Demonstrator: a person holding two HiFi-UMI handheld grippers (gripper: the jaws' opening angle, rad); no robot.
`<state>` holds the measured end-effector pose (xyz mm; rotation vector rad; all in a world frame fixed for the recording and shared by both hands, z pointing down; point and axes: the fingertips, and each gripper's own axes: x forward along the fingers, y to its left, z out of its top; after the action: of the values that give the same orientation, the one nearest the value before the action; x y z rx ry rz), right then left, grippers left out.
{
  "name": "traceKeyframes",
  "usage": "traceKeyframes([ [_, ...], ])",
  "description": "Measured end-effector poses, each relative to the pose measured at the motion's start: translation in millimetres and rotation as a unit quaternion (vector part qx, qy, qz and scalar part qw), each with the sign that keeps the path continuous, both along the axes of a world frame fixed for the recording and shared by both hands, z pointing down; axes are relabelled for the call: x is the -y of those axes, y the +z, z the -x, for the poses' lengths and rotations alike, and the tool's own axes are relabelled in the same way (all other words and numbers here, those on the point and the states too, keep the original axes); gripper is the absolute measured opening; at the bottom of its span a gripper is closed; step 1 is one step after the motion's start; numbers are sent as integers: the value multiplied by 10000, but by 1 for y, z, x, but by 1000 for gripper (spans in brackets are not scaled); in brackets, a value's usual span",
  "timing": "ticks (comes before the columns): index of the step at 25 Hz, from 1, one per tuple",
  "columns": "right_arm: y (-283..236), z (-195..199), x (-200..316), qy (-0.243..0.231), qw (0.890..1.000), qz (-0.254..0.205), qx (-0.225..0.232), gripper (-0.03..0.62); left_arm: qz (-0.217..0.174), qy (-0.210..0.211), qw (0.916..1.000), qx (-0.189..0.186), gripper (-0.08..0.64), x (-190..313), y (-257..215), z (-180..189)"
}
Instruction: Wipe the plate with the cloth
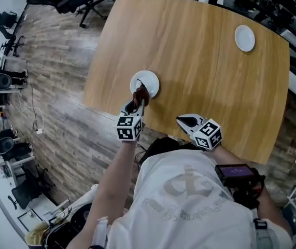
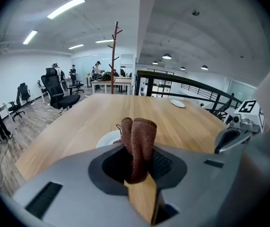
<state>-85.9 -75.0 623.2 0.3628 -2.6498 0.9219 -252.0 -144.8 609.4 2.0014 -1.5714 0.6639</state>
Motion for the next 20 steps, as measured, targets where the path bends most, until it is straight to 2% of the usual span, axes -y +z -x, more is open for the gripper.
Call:
traceKeyframes([
  [4, -4, -1, 2, 64, 10000, 19, 57, 14, 277, 440, 9986, 58, 92, 10, 11, -15],
  [7, 4, -19, 20, 315, 9995, 66, -10, 14, 395, 669, 9969, 77, 92, 29, 25, -33],
  [14, 7, -47, 33, 1011, 9946, 173, -154, 14, 347, 1384, 9897, 62, 92, 66, 37, -73],
  [17, 10, -44, 25, 1077, 9936, 241, -232, 14, 490, 1623, 9855, 68, 92, 68, 46, -77],
  [20, 12, -38, 22, 1089, 9934, 284, -241, 14, 705, 1643, 9839, 51, 92, 54, 49, -70],
])
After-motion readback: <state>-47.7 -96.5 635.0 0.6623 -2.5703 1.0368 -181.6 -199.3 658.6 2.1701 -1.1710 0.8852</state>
